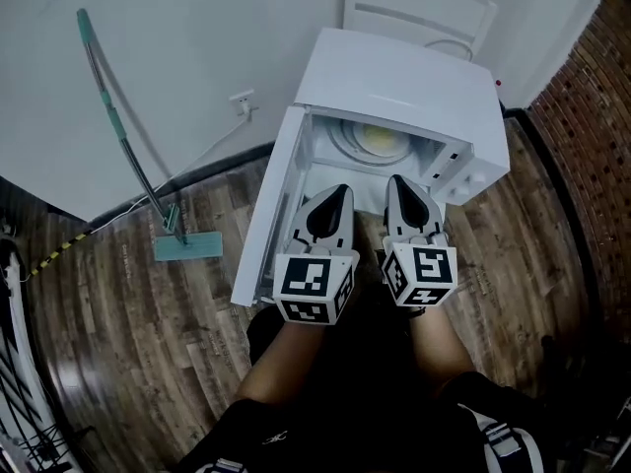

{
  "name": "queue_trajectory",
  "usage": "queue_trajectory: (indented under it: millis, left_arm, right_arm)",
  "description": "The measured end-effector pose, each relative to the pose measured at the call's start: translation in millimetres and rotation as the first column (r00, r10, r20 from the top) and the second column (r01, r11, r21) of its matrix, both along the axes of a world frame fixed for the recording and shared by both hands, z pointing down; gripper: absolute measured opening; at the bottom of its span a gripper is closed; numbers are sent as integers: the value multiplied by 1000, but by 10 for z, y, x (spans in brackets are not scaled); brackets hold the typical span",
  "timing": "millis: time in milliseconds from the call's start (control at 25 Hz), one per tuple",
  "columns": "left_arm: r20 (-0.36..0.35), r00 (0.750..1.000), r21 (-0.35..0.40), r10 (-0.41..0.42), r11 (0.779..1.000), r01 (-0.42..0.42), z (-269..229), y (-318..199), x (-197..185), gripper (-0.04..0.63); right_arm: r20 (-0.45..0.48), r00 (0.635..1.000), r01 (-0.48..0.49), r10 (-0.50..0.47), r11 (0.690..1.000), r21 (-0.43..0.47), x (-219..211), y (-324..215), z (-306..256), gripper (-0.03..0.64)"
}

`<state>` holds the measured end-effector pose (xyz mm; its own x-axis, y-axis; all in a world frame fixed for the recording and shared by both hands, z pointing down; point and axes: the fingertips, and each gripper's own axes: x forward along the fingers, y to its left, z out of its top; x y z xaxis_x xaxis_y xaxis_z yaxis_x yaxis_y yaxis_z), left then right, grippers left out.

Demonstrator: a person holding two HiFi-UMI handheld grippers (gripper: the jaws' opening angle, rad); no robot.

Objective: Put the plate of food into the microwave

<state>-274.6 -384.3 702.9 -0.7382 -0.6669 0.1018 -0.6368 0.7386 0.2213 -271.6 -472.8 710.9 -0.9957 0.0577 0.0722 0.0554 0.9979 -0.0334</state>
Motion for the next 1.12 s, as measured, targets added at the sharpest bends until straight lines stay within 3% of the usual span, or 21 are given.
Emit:
queue_trajectory:
  millis: [160, 360, 560, 720, 880, 1120]
  left_arm:
    - [-38, 999, 2, -5, 1000, 5, -754, 84, -63, -2]
    - [-16, 999, -99, -30, 995, 29, -1878, 223, -149, -2]
    - [-18, 1000, -75, -9, 997, 7, -3173, 313, -120, -2]
    - [39, 999, -91, 14, 996, -10, -4000, 379, 9, -2]
    - [94, 995, -119, 28, 993, -17, -4464, 396, 194, -2]
    - [101, 995, -130, 21, 991, -7, -4541, 506, 532, -2]
  right_arm:
    - [-40, 999, 13, -13, 1000, 18, -68, 72, -784, 12]
    - [-72, 997, 35, -35, 999, -5, -119, 225, -1941, 12]
    - [-45, 998, 42, -43, 999, -35, -81, 378, -3213, 12]
    - [7, 1000, 27, -26, 998, -60, 83, 415, -4050, 12]
    - [40, 999, 13, -11, 999, -53, 297, 412, -4532, 12]
    - [97, 995, 38, -34, 998, -45, 659, 464, -4797, 12]
